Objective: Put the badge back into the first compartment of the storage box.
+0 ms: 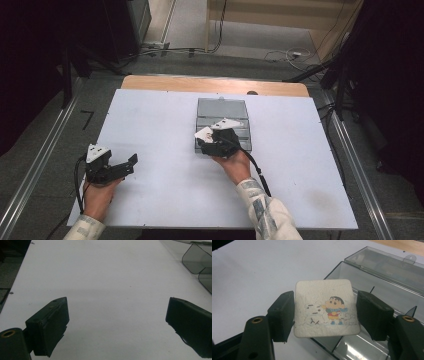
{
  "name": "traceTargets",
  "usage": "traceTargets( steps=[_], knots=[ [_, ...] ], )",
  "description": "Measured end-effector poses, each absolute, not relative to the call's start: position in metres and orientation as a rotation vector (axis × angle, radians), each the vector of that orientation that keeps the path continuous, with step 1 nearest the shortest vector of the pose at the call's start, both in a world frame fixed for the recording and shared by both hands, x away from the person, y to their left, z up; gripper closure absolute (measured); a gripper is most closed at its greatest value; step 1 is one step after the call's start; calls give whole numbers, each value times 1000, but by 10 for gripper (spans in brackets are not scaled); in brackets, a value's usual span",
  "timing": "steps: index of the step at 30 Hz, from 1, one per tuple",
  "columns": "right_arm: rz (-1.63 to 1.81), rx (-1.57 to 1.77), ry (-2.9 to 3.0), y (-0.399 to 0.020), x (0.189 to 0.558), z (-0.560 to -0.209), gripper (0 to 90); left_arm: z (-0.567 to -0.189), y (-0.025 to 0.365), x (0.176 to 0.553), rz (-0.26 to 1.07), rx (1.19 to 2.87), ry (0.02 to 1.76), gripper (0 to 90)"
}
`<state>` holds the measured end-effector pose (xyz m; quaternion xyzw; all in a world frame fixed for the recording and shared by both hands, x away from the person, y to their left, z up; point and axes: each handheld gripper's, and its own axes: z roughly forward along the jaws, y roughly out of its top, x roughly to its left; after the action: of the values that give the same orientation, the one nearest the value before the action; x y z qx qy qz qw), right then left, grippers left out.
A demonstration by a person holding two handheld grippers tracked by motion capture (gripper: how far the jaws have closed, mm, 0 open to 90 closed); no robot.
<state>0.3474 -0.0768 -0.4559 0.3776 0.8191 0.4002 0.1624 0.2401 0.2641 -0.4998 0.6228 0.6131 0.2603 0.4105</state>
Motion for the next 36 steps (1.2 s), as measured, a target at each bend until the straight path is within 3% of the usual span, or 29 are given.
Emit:
traceTargets(
  steps=[36],
  knots=[
    [1104, 1239, 2403, -59, 402, -461, 311, -499, 266, 240, 655, 1562, 1543, 52]
  ],
)
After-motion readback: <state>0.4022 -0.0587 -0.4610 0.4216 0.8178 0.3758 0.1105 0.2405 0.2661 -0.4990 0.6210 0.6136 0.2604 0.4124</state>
